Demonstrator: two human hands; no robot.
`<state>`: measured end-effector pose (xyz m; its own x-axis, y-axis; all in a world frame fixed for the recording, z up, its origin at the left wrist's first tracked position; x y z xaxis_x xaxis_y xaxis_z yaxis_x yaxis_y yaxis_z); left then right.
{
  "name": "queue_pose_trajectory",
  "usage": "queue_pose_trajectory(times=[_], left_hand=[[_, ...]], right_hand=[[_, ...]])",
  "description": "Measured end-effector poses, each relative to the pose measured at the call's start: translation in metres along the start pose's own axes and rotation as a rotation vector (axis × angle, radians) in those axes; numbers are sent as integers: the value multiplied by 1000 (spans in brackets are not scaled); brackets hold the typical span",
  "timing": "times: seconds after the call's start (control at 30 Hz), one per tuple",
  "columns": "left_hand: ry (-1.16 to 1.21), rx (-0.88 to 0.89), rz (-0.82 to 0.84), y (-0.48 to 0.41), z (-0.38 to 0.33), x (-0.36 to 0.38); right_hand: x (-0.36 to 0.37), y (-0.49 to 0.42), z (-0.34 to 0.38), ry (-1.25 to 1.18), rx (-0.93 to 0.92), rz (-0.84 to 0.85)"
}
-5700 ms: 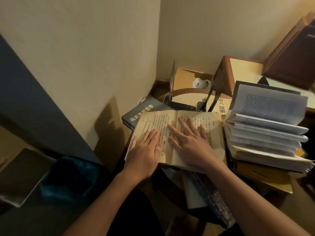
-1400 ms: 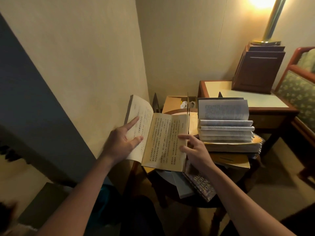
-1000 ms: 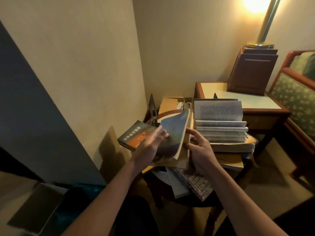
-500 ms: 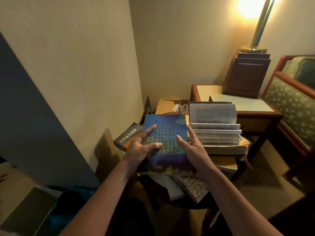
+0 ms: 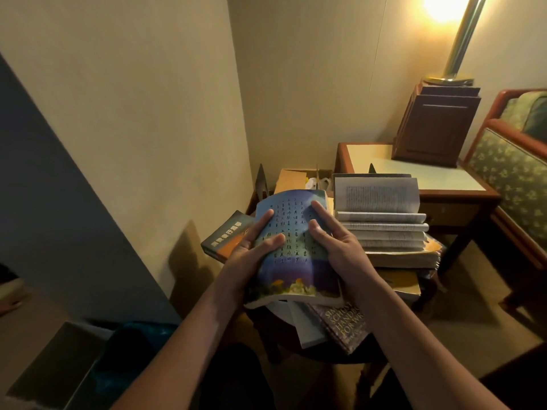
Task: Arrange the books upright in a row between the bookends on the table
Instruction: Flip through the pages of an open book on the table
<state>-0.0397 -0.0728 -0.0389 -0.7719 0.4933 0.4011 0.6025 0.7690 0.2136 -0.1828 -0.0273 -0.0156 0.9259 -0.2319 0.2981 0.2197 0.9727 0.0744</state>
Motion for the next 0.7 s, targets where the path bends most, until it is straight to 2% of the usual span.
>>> queue_pose_trajectory(times=[0.07,0.17,0.27,0.4,0.57,0.7], left_hand=[[-21,-7,-9,2,-2,1],[-275,84,-49,1,-31,-8],[-289,171,-82,0,-77,-20],[-570,13,11,-4,-108,-19],[-945,-290,190,-12,-101,-3],[-1080,-278,152,-28,-110,-8]], right_hand=[[1,1,-8,-91,39,45],[-5,4,-15,-31,72,117],[-2,11,-19,22,115,248],[7,10,-18,32,135,306],[19,-6,-24,147,111,347],[8,-32,-32,319,47,218]])
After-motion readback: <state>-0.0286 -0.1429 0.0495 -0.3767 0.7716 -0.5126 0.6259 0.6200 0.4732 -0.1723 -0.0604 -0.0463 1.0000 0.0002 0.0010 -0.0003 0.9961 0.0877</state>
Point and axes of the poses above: each hand's wrist, its own y-axis away from the middle knuckle, its own x-axis out of the palm, z = x × y, the point moved 10 cm from there along -y, towards the middle knuckle, and after that the axes turned 1 degree about y, right-handed, at the moved point
